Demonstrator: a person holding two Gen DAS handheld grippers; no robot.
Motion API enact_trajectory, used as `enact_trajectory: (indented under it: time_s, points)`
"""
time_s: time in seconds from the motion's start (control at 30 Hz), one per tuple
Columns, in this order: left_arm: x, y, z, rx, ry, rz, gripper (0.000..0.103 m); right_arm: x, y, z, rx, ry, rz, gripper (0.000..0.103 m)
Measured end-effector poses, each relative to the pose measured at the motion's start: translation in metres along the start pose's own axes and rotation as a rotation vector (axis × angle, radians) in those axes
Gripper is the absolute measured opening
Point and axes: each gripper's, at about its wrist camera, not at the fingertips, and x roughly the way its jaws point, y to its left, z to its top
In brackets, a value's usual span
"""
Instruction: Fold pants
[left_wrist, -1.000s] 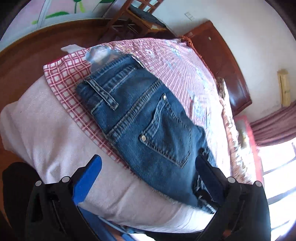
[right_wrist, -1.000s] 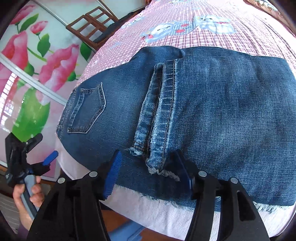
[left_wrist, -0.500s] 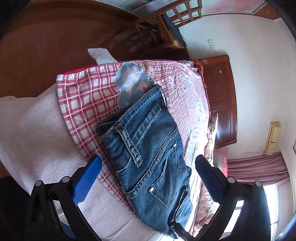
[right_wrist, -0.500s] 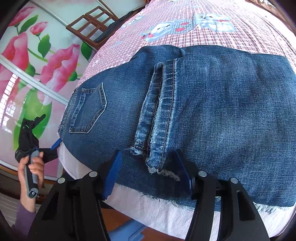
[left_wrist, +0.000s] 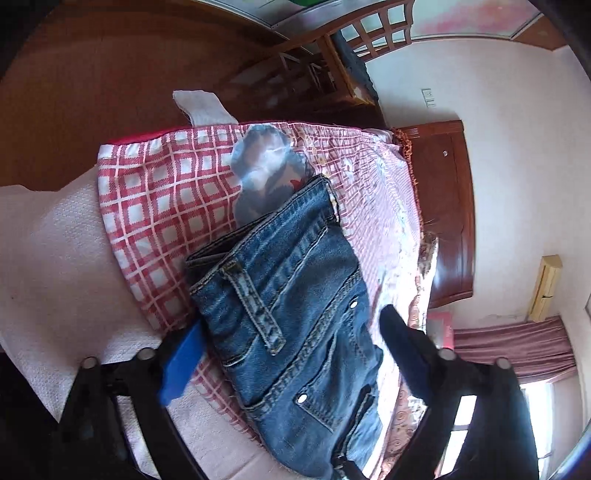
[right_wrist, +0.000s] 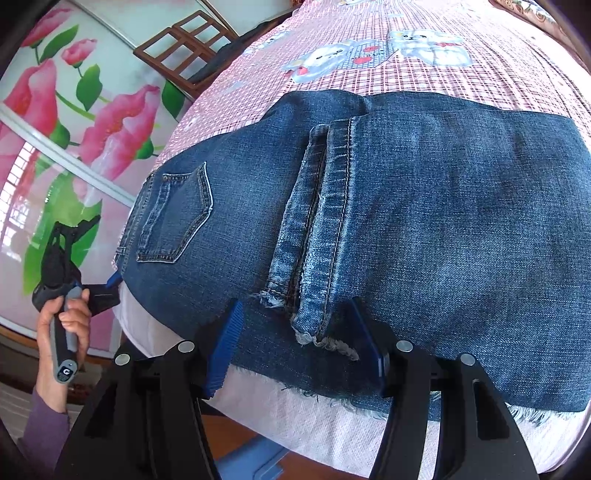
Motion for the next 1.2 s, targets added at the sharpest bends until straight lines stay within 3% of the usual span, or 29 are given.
enact_trajectory:
  time_s: [0.03, 0.07, 0.27, 0.43, 0.5, 0.8, 1.0, 1.2]
  points:
    - [0.004, -0.001, -0.001, 0.019, 0.012, 0.046, 0.032, -0.001, -0.001, 0.000, 0.005, -0.001, 0.004, 0.058]
    - [0.005, 0.003, -0.002, 0.005, 0.024, 0.045, 0.028, -0.001, -0.002, -0.001, 0.007, -0.002, 0.007, 0.058]
    - [0.000, -0.007, -0.006, 0.025, -0.023, 0.036, 0.020, -0.005, -0.006, -0.001, 0.028, -0.011, 0.020, 0.058]
    - [-0.011, -0.029, -0.011, 0.060, -0.062, -0.015, 0.020, -0.017, -0.018, -0.003, 0.142, -0.039, 0.080, 0.061]
    - [-0.017, -0.046, -0.014, 0.112, -0.079, -0.024, 0.019, -0.028, -0.022, -0.007, 0.187, -0.068, 0.111, 0.071]
    - [-0.035, -0.119, -0.038, 0.358, -0.138, -0.065, 0.019, -0.052, -0.062, -0.035, 0.348, -0.096, 0.220, 0.071]
    - [-0.044, -0.160, -0.076, 0.522, -0.128, -0.125, 0.019, -0.040, -0.091, -0.051, 0.462, -0.136, 0.368, 0.071]
    - [-0.046, -0.196, -0.140, 0.704, -0.064, -0.191, 0.019, -0.059, -0.097, -0.068, 0.503, -0.180, 0.421, 0.071]
